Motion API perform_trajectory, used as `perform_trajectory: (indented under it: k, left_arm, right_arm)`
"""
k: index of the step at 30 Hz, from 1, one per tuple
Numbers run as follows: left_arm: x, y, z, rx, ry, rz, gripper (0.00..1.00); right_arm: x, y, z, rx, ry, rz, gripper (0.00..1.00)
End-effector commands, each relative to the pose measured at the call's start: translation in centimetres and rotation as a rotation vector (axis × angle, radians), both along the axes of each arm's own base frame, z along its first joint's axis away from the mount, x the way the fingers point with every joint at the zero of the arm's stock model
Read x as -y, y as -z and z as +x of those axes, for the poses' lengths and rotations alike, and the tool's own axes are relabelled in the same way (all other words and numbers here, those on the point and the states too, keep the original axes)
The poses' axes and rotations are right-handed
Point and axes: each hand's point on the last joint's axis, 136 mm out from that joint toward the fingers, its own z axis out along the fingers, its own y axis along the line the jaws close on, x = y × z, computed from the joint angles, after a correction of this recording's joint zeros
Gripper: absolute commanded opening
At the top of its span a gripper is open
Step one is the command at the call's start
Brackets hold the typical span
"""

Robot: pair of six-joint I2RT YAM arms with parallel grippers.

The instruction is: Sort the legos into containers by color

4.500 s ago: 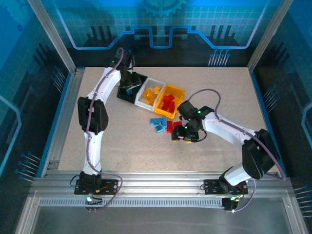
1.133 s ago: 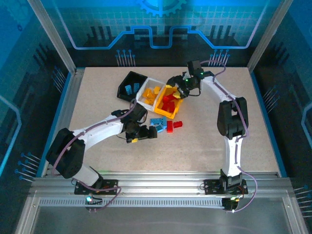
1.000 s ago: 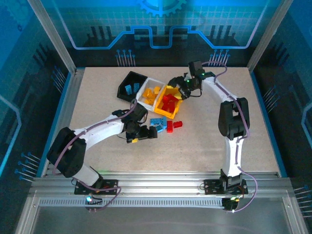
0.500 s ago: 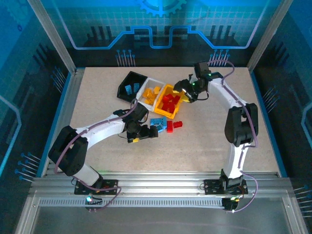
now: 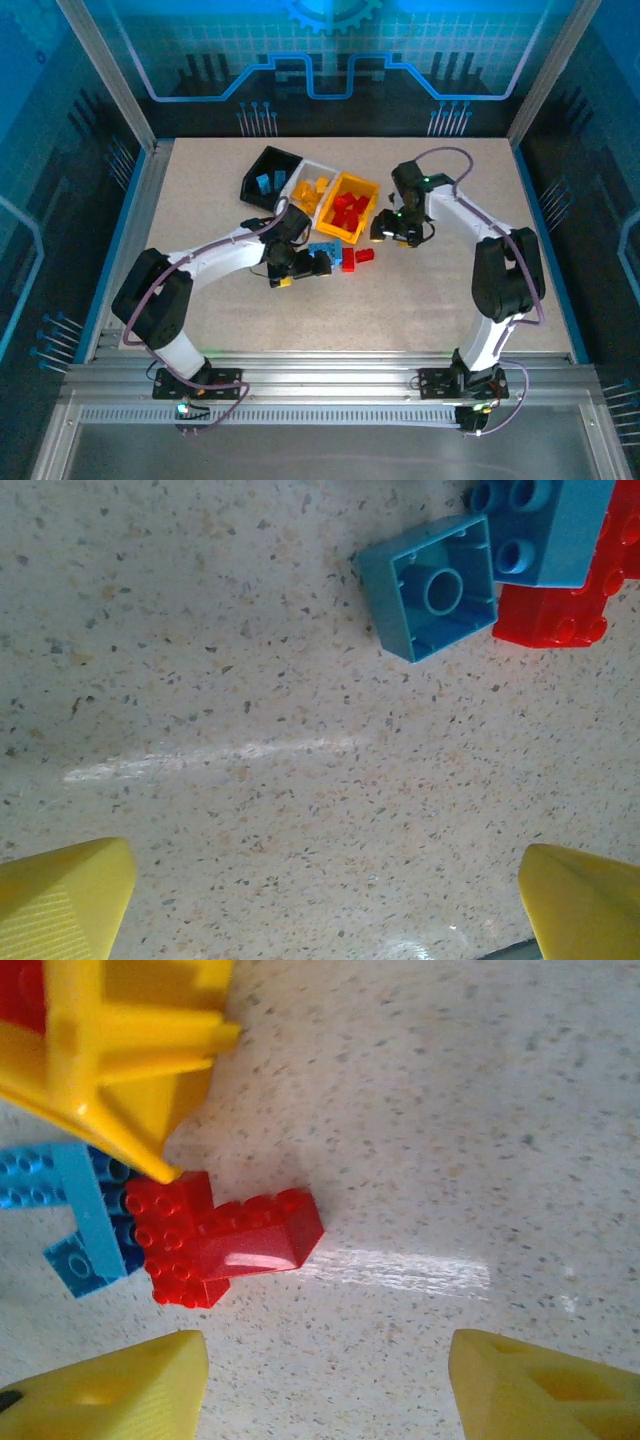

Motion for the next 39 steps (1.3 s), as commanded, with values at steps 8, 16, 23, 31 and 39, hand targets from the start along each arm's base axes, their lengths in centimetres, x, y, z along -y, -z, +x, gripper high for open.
perform_trajectory:
  k: [8, 16, 23, 31, 39]
  left_arm:
    - [-1.1, -0.6, -1.3, -0.008, -0.021, -0.002, 0.99]
    - [-2.8, -0.5, -2.7, -0.010, -0.042, 0.022, 0.99]
    - [-3.4, -0.7, -2.4, -0.008, -0.054, 0.019, 0.99]
    - [-3.4, -0.5, -2.1, -0.017, -0.056, 0.015, 0.99]
    - [-3.2, -0.4, -1.6, -0.021, -0.055, 0.013, 0.99]
  right_arm:
    - [-3.8, 2.8, 0.3, 0.000, -0.257, -0.142, 0.69]
    - [-4.5, 4.2, 1.1, -0.023, -0.285, -0.186, 0.73]
    - [-5.0, 5.7, 1.0, -0.052, -0.289, -0.192, 0.73]
    - [-4.8, 7.0, 1.1, -0.070, -0.279, -0.205, 0.70]
    - [-3.9, 7.1, 0.5, -0.081, -0.262, -0.208, 0.61]
